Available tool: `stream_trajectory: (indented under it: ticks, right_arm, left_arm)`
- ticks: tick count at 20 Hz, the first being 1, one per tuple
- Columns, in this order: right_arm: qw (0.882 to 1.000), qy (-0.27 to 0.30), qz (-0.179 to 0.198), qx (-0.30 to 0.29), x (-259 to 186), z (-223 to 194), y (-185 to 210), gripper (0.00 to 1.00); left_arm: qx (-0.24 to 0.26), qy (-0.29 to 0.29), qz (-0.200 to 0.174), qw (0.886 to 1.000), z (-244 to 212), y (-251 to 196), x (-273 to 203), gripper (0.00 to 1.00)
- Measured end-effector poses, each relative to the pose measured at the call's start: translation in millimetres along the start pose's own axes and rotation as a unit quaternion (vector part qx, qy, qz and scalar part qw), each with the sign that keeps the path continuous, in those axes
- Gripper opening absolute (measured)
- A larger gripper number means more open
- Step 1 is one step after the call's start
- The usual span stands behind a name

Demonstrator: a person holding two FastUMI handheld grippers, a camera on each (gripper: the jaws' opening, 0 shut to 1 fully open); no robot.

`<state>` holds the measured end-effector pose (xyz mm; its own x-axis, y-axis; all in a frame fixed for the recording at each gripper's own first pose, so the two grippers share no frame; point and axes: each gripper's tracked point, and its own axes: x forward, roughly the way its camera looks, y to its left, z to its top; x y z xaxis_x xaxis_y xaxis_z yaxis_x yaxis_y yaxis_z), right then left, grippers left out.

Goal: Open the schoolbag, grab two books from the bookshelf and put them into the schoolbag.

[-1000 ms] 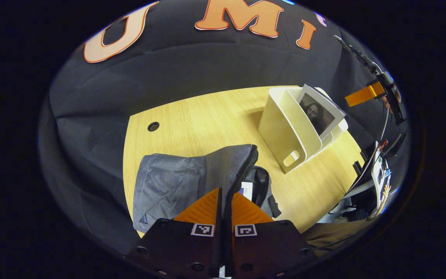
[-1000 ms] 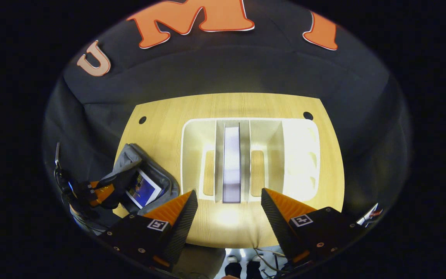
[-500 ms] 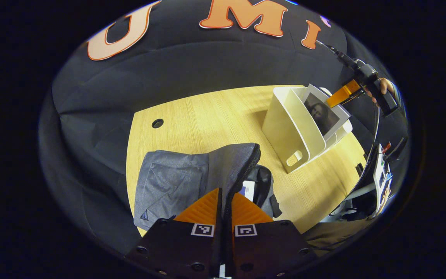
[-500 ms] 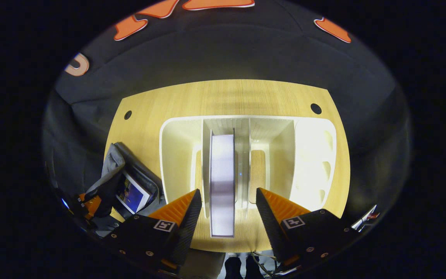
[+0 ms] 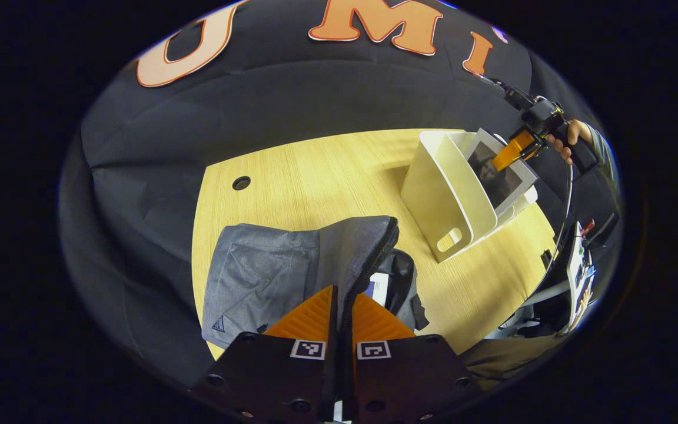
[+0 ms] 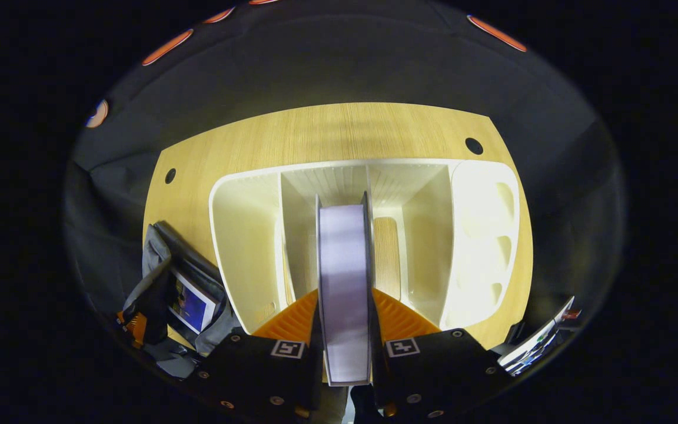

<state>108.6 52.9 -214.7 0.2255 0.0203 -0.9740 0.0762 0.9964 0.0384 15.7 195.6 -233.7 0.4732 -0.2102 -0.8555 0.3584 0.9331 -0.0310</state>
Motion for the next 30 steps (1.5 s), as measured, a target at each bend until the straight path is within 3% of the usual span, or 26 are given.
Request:
stream_trajectory:
  ticks: [11, 21, 27, 30]
  right_arm:
    - [0.996, -0.056, 0.052, 0.04, -89.3, -29.7, -0.1, 0.34]
    - [0.978, -0.14, 0.117, 0.098, -173.5, -69.8, -1.6, 0.34]
    - [0.972, -0.164, 0.135, 0.097, -182.6, -100.7, 21.8, 0.32]
    - [0.965, -0.169, 0.163, 0.118, -184.0, -113.4, 38.1, 0.31]
  left_arm:
    - [0.011, -0.002, -0.017, 1.0, -0.9, -0.1, 1.5, 0.06]
    - [0.042, -0.006, -0.023, 0.999, 3.5, 6.8, -5.2, 0.06]
    - [0.047, -0.012, -0.027, 0.998, 4.3, 12.3, -8.6, 0.05]
    - [0.056, -0.015, -0.029, 0.998, 4.6, 13.2, -11.9, 0.05]
